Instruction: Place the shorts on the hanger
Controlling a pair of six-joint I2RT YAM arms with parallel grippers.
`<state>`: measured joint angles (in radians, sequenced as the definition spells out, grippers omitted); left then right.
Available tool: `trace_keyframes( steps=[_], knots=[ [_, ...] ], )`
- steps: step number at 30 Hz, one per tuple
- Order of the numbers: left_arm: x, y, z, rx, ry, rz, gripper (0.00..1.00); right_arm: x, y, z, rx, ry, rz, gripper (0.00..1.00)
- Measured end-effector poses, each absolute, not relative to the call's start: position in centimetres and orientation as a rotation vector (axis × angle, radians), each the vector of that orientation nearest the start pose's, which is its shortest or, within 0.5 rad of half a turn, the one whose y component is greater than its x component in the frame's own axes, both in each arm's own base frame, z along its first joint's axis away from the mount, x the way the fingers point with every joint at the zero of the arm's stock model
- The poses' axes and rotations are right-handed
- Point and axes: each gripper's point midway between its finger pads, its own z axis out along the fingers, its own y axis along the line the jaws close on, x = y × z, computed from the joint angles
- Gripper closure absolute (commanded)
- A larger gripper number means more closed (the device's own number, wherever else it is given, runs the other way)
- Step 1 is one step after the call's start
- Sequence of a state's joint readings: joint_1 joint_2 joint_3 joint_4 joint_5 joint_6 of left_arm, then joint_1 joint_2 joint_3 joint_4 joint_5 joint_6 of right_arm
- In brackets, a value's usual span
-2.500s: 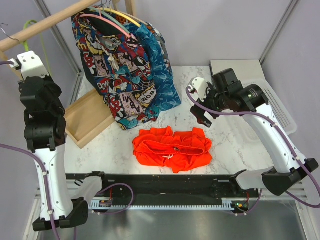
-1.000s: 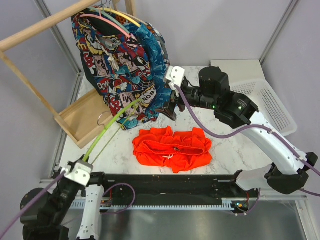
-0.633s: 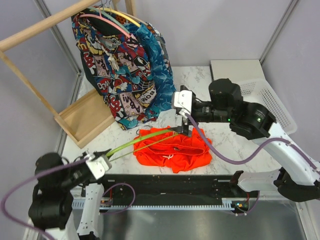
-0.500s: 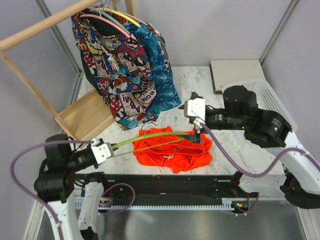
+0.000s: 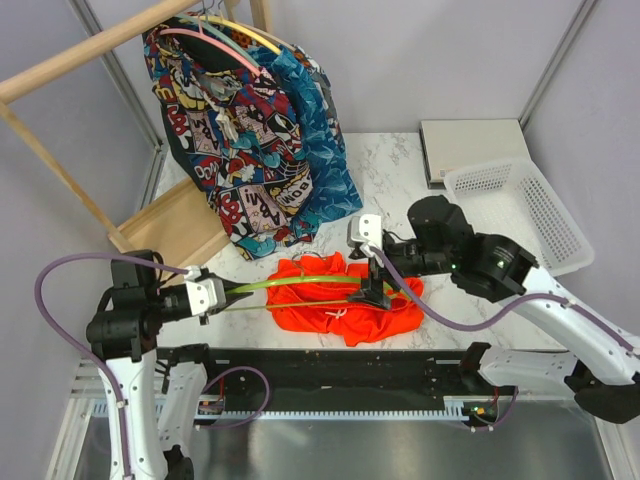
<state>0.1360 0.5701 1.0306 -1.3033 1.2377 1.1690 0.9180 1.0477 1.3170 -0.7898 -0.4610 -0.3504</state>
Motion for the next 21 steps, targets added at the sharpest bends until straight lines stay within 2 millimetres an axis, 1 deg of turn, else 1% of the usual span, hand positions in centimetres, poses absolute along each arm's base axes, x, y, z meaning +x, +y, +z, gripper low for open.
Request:
trace_keyframes(
  steps=[1, 2, 4, 6, 10, 11, 13, 16, 17, 19, 20, 21],
  knots=[
    [11.2, -14.0, 28.2, 1.307, 1.325, -0.611, 0.96, 12.9, 27.8, 31.1, -1.475, 1.555, 0.838, 0.16],
    [11.4, -13.9, 28.2, 1.307, 1.33, -0.616, 0.95, 13.0, 28.4, 31.0, -1.457, 1.574, 0.863, 0.19],
    [11.7, -13.9, 28.0, 1.31, 1.336, -0.628, 0.94, 13.3, 29.5, 31.0, -1.423, 1.602, 0.913, 0.22],
    [11.9, -13.9, 27.8, 1.315, 1.338, -0.637, 0.93, 13.5, 30.4, 30.8, -1.402, 1.623, 0.952, 0.3],
    [12.4, -14.0, 27.5, 1.319, 1.35, -0.664, 0.92, 13.6, 32.2, 30.5, -1.364, 1.668, 1.046, 0.42],
    [12.5, -14.0, 27.4, 1.319, 1.354, -0.67, 0.92, 13.7, 32.5, 30.4, -1.358, 1.677, 1.06, 0.48],
    [12.7, -14.0, 27.2, 1.317, 1.364, -0.683, 0.91, 13.7, 33.2, 30.3, -1.344, 1.693, 1.098, 0.48],
    [13.0, -13.9, 26.9, 1.314, 1.373, -0.694, 0.88, 13.4, 33.9, 30.3, -1.333, 1.702, 1.138, 0.55],
    [13.0, -13.9, 26.9, 1.314, 1.374, -0.696, 0.86, 13.4, 34.0, 30.4, -1.328, 1.703, 1.147, 0.62],
    [13.1, -14.0, 26.7, 1.318, 1.375, -0.706, 0.81, 13.2, 34.6, 30.7, -1.325, 1.696, 1.169, 0.7],
    [13.1, -14.1, 26.6, 1.321, 1.374, -0.712, 0.75, 13.2, 34.8, 30.9, -1.321, 1.695, 1.177, 0.93],
    [13.2, -14.2, 26.6, 1.325, 1.372, -0.72, 0.71, 13.3, 35.1, 31.0, -1.318, 1.693, 1.183, 1.0]
  ],
)
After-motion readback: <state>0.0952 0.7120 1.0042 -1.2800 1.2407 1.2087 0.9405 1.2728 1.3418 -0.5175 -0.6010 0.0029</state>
